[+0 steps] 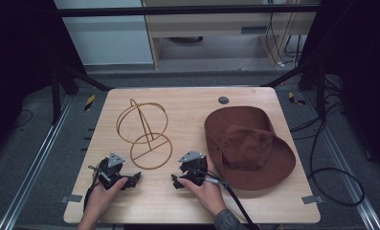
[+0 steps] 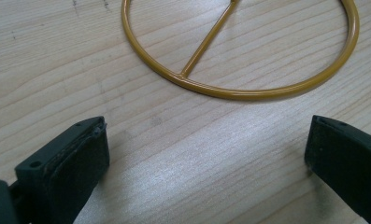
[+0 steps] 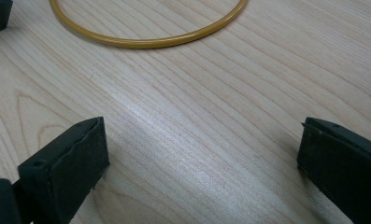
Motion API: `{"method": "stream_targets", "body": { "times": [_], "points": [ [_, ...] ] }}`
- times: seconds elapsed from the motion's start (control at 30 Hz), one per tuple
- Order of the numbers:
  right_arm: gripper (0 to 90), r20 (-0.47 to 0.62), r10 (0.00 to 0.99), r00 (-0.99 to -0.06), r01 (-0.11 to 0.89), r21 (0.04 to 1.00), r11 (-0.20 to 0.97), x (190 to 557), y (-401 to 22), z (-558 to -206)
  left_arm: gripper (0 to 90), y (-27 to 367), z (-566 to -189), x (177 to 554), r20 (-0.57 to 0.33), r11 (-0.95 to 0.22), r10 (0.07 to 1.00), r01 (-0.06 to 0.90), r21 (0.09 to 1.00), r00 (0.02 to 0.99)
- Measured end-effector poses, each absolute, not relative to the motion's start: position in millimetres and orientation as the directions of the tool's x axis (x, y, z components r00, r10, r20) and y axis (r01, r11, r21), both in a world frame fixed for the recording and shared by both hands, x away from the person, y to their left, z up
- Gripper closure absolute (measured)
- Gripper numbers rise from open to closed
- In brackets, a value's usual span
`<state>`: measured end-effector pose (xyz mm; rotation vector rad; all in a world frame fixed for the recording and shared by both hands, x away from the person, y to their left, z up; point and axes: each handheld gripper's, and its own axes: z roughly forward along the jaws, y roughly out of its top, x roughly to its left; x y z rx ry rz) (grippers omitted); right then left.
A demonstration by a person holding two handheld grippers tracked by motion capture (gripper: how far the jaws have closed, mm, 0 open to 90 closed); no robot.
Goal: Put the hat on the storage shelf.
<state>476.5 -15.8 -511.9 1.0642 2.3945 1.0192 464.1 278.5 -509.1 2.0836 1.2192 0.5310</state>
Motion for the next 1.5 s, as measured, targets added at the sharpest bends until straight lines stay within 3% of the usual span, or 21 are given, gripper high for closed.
{"method": "stream_targets", "body": {
  "times": [0.33, 0.77, 0.97, 1.13, 1.3, 1.5],
  "points": [
    [7.9, -0.008, 0.763, -0.646, 0.524, 0.722, 0.451, 475.9, -20.1, -500.5, 0.0, 278.5, -508.8, 459.3, 0.02, -0.347, 0.88, 0.614, 0.709, 0.475],
    [10.1, -0.078, 0.682, -0.727, 0.42, 0.736, 0.531, 445.7, -45.9, -408.6, 0.0, 277.8, -508.7, 445.6, 0.019, -0.336, 0.889, 0.623, 0.707, 0.458],
    [11.4, -0.086, 0.69, -0.719, 0.436, 0.718, 0.543, 462.8, -98.1, -366.7, 0.0, 277.6, -509.0, 444.3, 0.019, -0.331, 0.892, 0.622, 0.709, 0.452],
    [10.4, -0.11, 0.705, -0.701, 0.463, 0.682, 0.567, 474.7, -133.1, -358.6, 0.0, 276.2, -508.8, 446.8, 0.019, -0.332, 0.891, 0.624, 0.707, 0.453],
    [9.8, -0.037, 0.751, -0.659, 0.525, 0.692, 0.495, 484.8, -186.9, -347.6, 0.0, 276.0, -509.0, 448.2, 0.018, -0.329, 0.892, 0.622, 0.711, 0.452],
    [8.9, -0.051, 0.768, -0.638, 0.546, 0.673, 0.499, 495.8, -219.0, -346.0, 0.0, 276.4, -508.8, 448.6, 0.02, -0.335, 0.89, 0.622, 0.708, 0.456]
  ]
}}
